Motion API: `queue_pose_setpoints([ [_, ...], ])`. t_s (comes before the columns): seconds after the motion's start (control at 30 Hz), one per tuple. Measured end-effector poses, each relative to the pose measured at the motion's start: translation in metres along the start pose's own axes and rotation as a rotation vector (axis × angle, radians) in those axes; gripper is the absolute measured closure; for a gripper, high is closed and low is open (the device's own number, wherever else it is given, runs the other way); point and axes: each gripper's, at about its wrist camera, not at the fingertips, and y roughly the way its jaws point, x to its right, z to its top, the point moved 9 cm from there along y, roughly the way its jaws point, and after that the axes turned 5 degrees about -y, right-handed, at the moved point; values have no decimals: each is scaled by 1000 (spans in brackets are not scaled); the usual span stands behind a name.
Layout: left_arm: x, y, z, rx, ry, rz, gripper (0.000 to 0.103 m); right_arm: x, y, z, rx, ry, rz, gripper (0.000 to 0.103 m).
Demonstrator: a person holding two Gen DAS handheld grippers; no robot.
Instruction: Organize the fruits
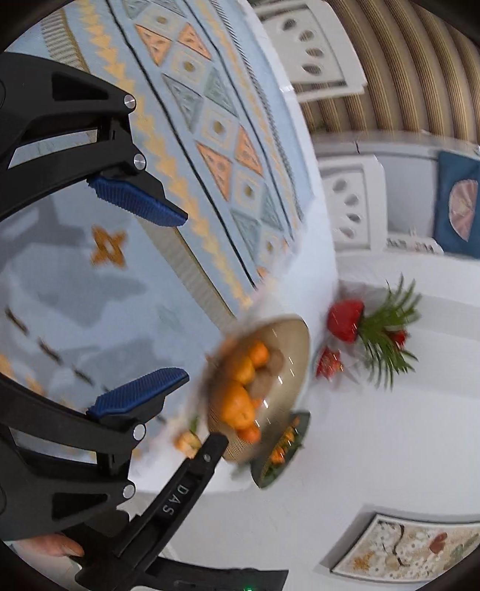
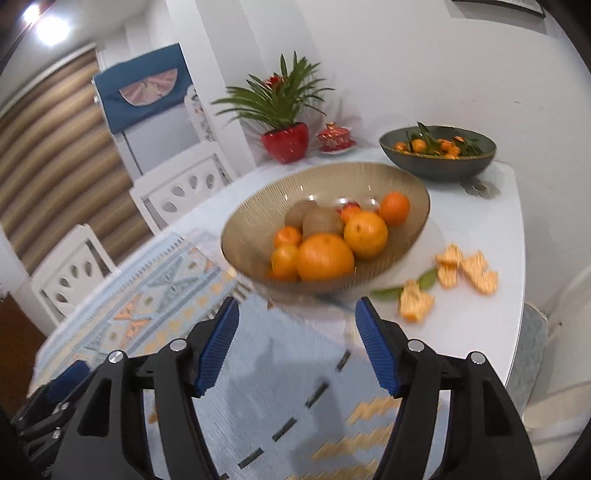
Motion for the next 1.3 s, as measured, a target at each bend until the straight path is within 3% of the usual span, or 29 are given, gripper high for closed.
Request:
queue_pose_setpoints([
  [0.27,-48,4,-26,5,-40,93,22,-26,12,-27,22,-38,-73,27],
  [0.33,-59,8,-28,21,-26,176,22,-26,12,-31,38,-39,-98,22],
  [0.4,-63,6,-29,29,-27,209,22,-25,15,-35,39,-34,-116,22],
  [0.53,-70,1,-26,56,-41,248,14,-22,15,-34,39,-22,-131,19],
  [0.83,-91,5,-28,39,-126,260,8,-31,11,-35,56,-74,-148,5],
  [0.97,-92,4,-29,42,-129,276,3,-29,13,-36,47,-61,-140,5],
  [1.3,-91,5,-28,37,-108,301,3,-29,17,-38,21,-59,-128,5],
])
